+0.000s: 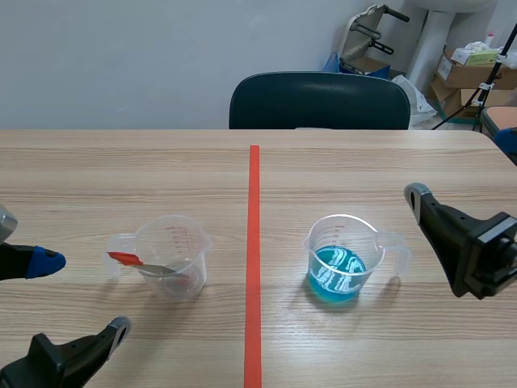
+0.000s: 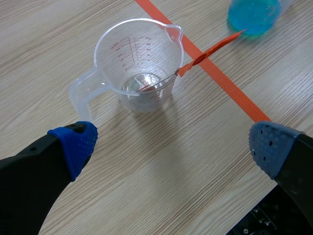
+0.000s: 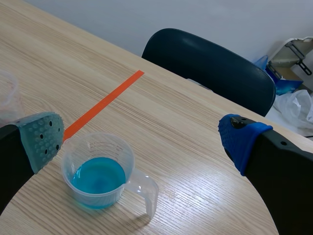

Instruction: Do the redox reaction experiment

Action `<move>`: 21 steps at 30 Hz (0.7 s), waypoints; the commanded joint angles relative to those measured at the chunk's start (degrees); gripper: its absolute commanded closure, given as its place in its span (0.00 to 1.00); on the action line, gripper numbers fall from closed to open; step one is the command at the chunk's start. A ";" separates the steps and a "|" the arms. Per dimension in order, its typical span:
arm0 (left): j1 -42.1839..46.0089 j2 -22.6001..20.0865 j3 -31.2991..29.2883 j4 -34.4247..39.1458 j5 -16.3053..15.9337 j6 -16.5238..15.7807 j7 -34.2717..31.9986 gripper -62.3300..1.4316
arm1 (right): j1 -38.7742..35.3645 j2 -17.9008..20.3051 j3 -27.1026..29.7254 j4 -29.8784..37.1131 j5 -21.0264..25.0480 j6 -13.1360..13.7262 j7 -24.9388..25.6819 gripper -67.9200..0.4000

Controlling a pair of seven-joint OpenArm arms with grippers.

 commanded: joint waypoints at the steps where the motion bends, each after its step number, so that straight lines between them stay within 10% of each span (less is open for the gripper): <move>1: -0.04 0.26 -0.26 0.42 -0.37 -0.31 -0.59 0.00 | 0.04 0.46 0.42 0.92 0.37 0.20 0.81 0.00; 21: 0.02 -0.09 -0.37 0.42 1.86 -0.28 -0.57 0.00 | 0.61 0.48 -2.47 0.92 -3.19 3.28 0.42 0.00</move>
